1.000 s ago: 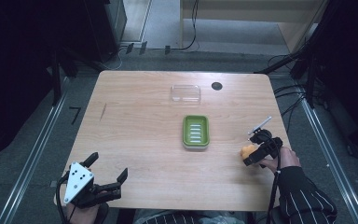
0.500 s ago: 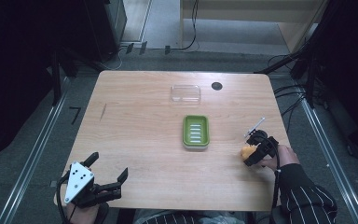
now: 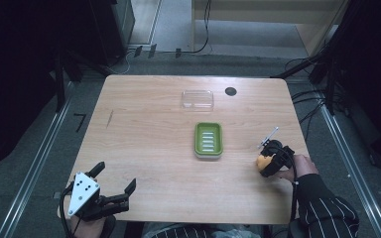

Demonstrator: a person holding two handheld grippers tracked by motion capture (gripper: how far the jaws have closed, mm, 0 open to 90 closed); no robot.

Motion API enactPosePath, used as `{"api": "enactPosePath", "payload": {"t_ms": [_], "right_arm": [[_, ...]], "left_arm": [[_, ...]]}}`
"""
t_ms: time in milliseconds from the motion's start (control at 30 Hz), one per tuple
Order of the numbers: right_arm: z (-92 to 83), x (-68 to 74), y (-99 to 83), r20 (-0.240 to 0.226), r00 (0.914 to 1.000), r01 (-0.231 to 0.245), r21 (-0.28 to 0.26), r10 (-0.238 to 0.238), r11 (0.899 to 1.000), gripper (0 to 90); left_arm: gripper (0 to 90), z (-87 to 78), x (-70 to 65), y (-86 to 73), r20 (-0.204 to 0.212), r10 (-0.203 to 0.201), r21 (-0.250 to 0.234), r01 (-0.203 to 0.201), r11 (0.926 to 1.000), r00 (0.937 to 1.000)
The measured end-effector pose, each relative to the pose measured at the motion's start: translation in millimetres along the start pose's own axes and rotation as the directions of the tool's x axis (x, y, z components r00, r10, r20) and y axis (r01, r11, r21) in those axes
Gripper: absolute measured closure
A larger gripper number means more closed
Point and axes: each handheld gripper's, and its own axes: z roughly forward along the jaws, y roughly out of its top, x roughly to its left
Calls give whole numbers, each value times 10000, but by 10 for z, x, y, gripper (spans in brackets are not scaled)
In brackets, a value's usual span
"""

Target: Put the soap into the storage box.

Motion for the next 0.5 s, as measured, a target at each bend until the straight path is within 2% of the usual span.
{"api": "enactPosePath", "payload": {"t_ms": [133, 167, 500], "right_arm": [[-4, 8, -5, 150, 9997, 192, 178, -195, 9997, 348], [-4, 7, -10, 244, 9995, 179, 190, -183, 9997, 389], [3, -15, -15, 175, 9997, 165, 180, -168, 9997, 397]], "left_arm": [[0, -1, 0, 0, 0, 12, 3, -12, 10000, 10000], [0, 0, -1, 0, -2, -1, -11, 1, 10000, 10000], [0, 2, -3, 1, 9, 29, 23, -29, 10000, 10000]]}}
